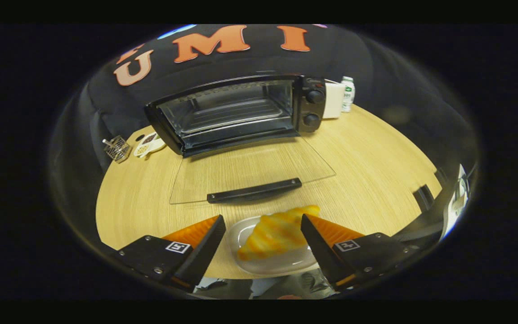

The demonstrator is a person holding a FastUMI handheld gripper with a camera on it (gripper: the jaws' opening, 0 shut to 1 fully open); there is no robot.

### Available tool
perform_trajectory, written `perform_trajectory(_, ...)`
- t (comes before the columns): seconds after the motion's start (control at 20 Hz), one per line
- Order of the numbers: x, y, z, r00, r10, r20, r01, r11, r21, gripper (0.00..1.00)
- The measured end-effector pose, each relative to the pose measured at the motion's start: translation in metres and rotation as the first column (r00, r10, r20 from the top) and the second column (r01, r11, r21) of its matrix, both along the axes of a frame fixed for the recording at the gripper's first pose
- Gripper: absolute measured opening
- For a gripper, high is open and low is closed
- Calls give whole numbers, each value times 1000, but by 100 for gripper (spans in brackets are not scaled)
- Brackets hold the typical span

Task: Open the toaster oven, put the food inside, and close the toaster oven door.

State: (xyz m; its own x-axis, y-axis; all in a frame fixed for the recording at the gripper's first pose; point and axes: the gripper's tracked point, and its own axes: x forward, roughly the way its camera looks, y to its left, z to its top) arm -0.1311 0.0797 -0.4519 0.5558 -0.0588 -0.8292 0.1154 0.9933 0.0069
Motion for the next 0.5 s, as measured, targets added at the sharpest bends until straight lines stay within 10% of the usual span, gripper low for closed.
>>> perform_trajectory(0.5,-46,-1,-30,980,-171,-104,173,985,14,100)
